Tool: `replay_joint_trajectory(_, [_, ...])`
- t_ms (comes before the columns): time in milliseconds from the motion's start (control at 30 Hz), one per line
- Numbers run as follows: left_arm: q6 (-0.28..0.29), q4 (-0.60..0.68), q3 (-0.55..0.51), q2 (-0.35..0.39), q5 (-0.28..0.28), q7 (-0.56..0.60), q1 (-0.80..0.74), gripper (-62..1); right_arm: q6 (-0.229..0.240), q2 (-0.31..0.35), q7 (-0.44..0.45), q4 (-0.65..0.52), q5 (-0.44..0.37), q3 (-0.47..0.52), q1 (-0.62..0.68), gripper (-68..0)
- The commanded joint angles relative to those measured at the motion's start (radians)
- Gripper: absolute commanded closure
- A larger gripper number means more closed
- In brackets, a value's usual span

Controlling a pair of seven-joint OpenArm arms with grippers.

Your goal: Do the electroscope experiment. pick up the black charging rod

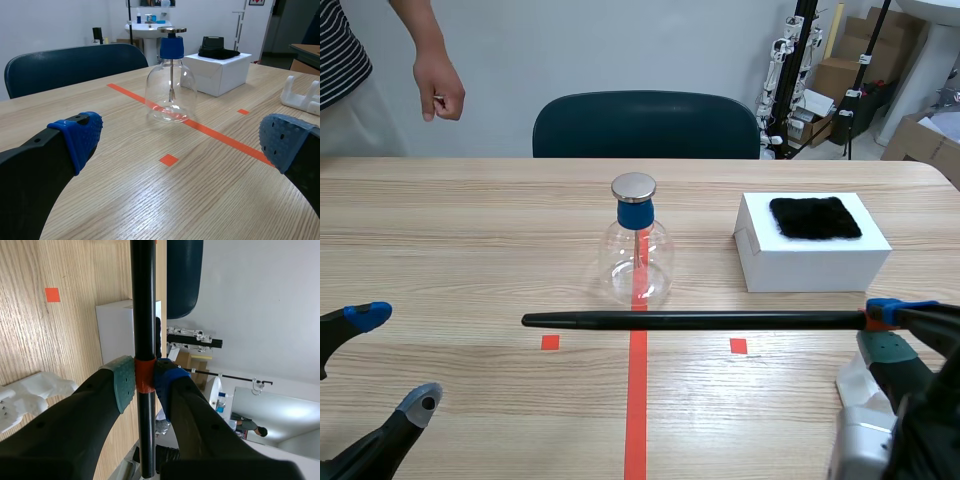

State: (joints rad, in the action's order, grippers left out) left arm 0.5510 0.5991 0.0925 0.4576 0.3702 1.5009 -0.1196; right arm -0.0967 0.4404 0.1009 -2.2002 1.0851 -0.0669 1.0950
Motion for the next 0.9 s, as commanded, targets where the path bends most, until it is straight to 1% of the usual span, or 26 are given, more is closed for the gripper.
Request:
replay_joint_trajectory(0, [0.000, 0.009, -0.001, 0.014, -0.011, 0.029, -0.002, -62.3, -0.016, 0.003, 0.003, -0.017, 0.001, 0.003, -0.006, -0.1])
replay_joint_trajectory(867, [0.000, 0.009, -0.001, 0.014, -0.011, 0.029, -0.002, -62.3, -0.016, 0.003, 0.016, -0.017, 0.001, 0.003, -0.006, -0.1])
